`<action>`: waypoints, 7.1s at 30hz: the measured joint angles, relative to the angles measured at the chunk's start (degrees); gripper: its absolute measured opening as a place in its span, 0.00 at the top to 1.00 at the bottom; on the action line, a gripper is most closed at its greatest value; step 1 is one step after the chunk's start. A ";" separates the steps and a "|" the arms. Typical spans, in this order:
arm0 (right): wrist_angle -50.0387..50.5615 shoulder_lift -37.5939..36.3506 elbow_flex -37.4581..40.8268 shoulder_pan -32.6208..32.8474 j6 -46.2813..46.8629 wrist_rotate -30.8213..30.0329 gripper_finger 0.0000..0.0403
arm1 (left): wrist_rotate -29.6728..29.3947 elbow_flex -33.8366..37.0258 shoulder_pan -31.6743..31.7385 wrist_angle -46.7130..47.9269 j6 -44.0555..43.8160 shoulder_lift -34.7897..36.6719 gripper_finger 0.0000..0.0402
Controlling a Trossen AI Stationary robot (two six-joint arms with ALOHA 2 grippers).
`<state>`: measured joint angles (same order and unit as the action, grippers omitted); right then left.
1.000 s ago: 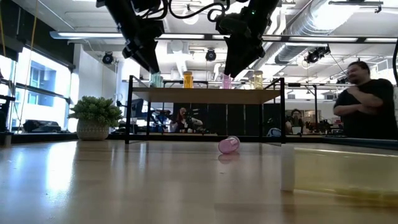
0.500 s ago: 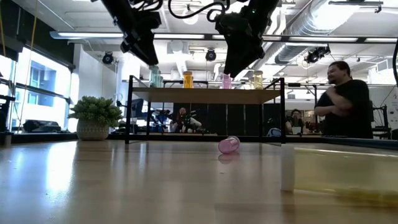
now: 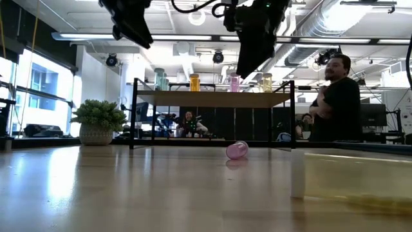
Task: Pick and place medicine bottles onto shelf by color
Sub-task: Put the orange pill bottle on the shelf aligned with the orange pill bottle
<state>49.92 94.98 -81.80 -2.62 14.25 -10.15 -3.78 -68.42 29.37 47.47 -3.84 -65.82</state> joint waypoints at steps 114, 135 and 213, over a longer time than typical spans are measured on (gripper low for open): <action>-4.06 0.00 11.50 29.78 30.26 -4.35 0.57 | -18.29 -3.20 -71.85 0.70 -86.18 -18.08 0.62; -4.36 0.00 11.50 29.80 31.02 -5.11 0.57 | -15.92 -3.20 -72.86 6.30 -96.98 -31.31 0.62; -5.46 0.00 11.47 28.91 30.31 -2.61 0.57 | -8.51 -3.09 -71.02 0.87 -92.26 -46.93 0.76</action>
<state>44.46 94.98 -70.32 26.29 44.57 -12.77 -12.29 -71.51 -41.65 48.34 -96.10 -112.75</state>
